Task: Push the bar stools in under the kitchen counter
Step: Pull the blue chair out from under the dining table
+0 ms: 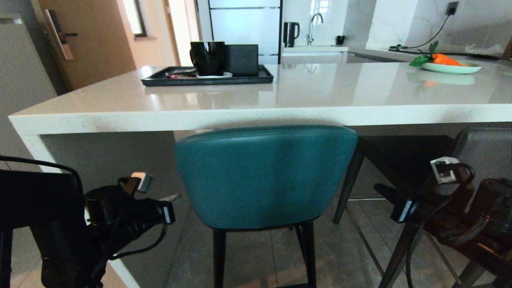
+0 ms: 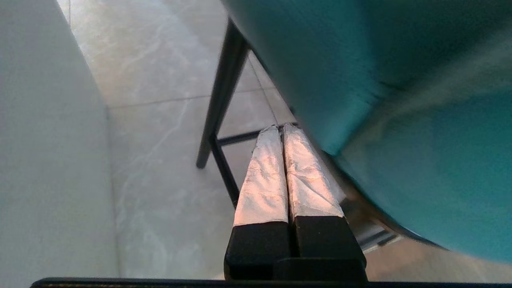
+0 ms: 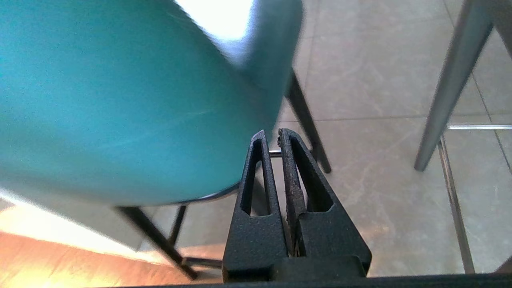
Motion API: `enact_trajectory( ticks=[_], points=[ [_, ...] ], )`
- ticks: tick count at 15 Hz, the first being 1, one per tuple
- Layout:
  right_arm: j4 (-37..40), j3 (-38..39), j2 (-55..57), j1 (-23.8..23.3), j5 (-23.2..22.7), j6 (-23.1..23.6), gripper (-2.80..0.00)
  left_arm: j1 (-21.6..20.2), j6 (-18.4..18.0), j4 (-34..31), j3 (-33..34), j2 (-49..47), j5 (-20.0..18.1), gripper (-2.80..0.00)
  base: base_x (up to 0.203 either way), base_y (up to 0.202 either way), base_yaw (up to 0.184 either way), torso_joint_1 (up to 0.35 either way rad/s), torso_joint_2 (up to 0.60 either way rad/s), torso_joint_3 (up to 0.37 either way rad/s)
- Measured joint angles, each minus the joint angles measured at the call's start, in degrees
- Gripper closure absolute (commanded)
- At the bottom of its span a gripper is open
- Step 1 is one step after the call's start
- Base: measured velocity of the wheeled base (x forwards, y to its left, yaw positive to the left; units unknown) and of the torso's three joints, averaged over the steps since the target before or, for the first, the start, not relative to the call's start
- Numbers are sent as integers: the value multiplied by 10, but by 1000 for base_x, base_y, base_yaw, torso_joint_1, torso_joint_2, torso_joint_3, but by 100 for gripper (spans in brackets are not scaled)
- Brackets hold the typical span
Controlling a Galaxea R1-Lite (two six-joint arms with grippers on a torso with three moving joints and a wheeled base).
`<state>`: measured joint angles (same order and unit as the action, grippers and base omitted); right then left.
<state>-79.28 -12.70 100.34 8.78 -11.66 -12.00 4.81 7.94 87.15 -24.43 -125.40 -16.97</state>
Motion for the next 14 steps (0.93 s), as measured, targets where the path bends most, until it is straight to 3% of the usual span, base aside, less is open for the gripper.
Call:
enact_trajectory(
  ticks=[2, 3, 5, 8, 11, 14],
  points=[
    [-61, -5, 66, -35, -23, -5, 0, -16, 1, 0, -23, -11, -50, 0, 0, 0, 0, 0, 0, 0],
    [-75, -7, 87, -56, -51, -6, 0, -19, 1, 0, -33, -14, -58, 0, 0, 0, 0, 0, 0, 0],
    [-79, -22, 114, -81, -90, -6, 0, -27, 1, 0, -49, -24, -74, 0, 0, 0, 0, 0, 0, 0],
    [-79, -51, 128, -87, -104, -2, 0, -42, 2, 0, -62, -27, -133, 0, 0, 0, 0, 0, 0, 0],
    [-79, -85, 130, -67, -103, -1, 0, -36, 9, 0, -107, -14, -130, 0, 0, 0, 0, 0, 0, 0],
    [-79, -121, 133, -42, -100, 0, 0, -27, 11, 0, -158, -22, -80, 0, 0, 0, 0, 0, 0, 0]
  ],
)
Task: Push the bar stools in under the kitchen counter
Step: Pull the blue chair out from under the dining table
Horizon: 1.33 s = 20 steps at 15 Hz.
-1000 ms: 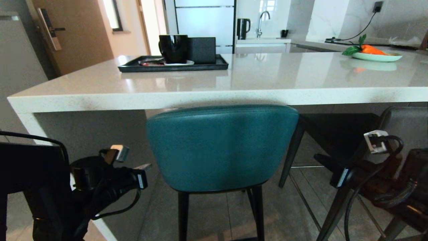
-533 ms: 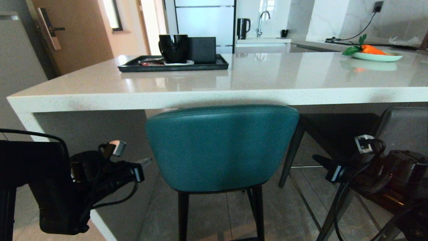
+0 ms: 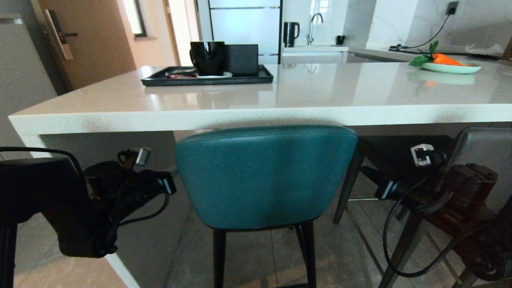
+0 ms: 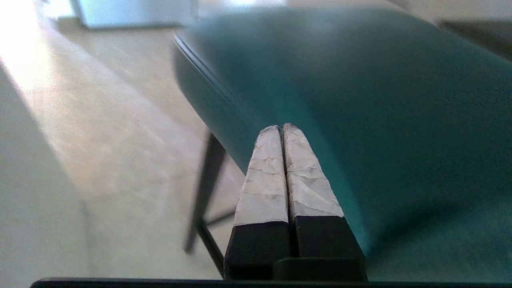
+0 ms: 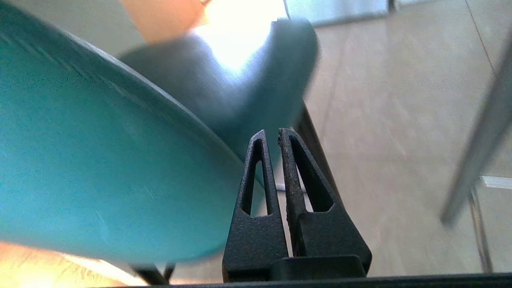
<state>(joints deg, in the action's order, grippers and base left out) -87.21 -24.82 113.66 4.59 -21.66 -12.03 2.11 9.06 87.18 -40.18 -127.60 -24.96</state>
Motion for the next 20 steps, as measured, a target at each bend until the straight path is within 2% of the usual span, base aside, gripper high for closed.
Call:
enact_trajectory(
  ticks=[1, 4, 8, 10, 14, 20],
  points=[
    [0, -17, 3, 5, 4, 0, 0, 0, 0, 0, -12, -8, 11, 0, 0, 0, 0, 0, 0, 0],
    [0, -55, 16, 12, 42, 0, 0, 2, 0, 0, -26, -19, 14, 0, 0, 0, 0, 0, 0, 0],
    [0, -91, 38, 30, 45, 0, 0, 19, 1, 0, -31, -23, 15, 0, 0, 0, 0, 0, 0, 0],
    [0, -96, 43, 61, 47, 0, 0, 31, 1, 0, -33, -22, 17, 0, 0, 0, 0, 0, 0, 0],
    [-3, -104, 52, 120, 80, 15, 0, 64, 1, 0, -39, -21, 48, 0, 0, 0, 0, 0, 0, 0],
    [-8, -64, 51, 131, 84, 16, 0, 95, -1, -4, -34, -6, 48, 0, 0, 0, 0, 0, 0, 0]
  ],
)
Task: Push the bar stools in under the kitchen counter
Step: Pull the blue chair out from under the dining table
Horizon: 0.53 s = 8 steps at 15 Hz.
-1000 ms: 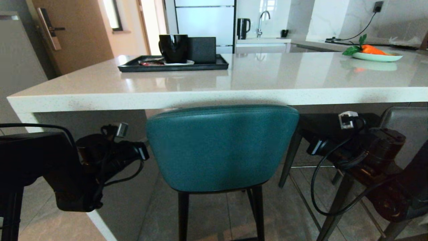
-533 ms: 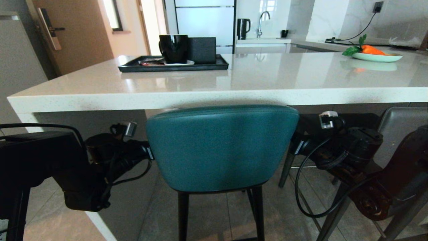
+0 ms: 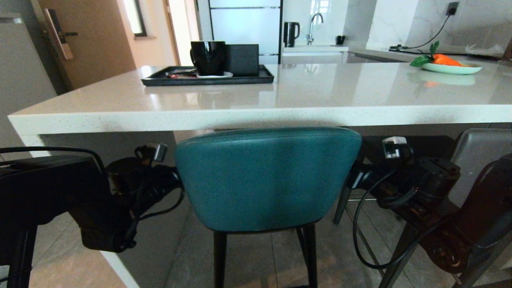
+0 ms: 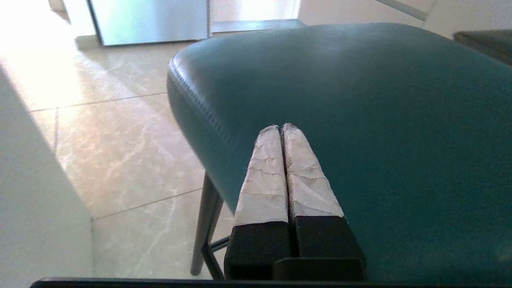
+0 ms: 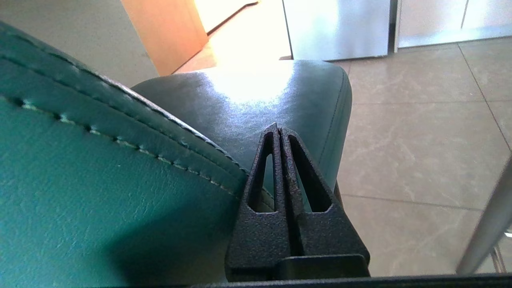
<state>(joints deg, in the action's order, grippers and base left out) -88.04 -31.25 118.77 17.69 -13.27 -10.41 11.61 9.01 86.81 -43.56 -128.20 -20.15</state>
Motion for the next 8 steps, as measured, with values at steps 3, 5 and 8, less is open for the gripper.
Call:
enact_trajectory(
  ticks=[3, 5, 8],
  points=[
    [2, 7, -4, 2, -8, -1, 0, 14, 3, 7, 5, 10, -5, 0, 0, 0, 0, 0, 0, 0],
    [10, 8, -4, 4, -11, -1, 0, 11, 4, 7, 12, 13, -9, 0, 0, 0, 0, 0, 0, 0],
    [11, 8, -4, 1, -10, -1, 0, 7, 3, 6, 30, 16, -5, 0, 0, 0, 0, 0, 0, 0]
  ],
)
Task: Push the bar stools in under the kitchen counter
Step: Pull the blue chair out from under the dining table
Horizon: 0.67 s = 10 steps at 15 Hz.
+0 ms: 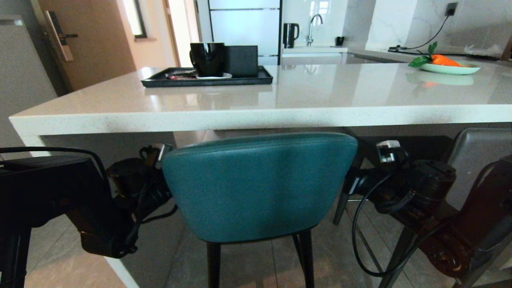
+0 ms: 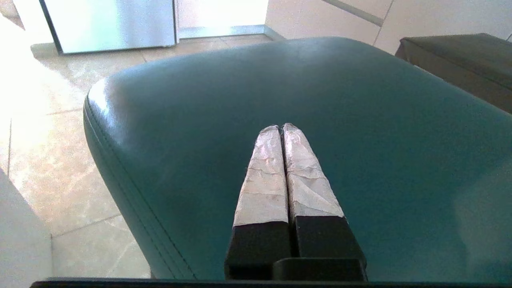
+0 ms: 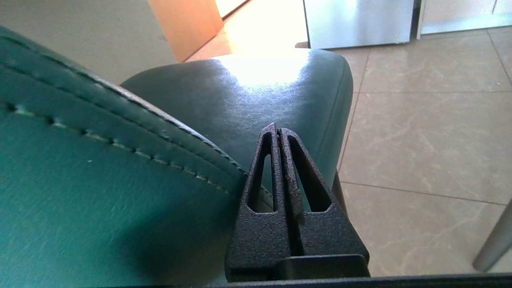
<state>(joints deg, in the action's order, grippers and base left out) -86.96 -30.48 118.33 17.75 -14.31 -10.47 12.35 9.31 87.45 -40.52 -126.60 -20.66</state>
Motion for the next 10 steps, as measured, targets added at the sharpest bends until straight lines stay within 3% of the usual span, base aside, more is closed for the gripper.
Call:
enact_trajectory(
  ticks=[3, 6, 10],
  points=[
    [5, 0, 1, -1, 26, 0, 0, -2, -1, -1, 14, 4, 4, 0, 0, 0, 0, 0, 0, 0],
    [2, 1, 2, -3, 32, -1, 0, -2, -2, -2, 26, 6, 31, 0, 0, 0, 0, 0, 0, 0],
    [1, -2, 0, -3, 33, -1, 0, -2, -2, -2, 39, 7, 34, 0, 0, 0, 0, 0, 0, 0]
  ],
)
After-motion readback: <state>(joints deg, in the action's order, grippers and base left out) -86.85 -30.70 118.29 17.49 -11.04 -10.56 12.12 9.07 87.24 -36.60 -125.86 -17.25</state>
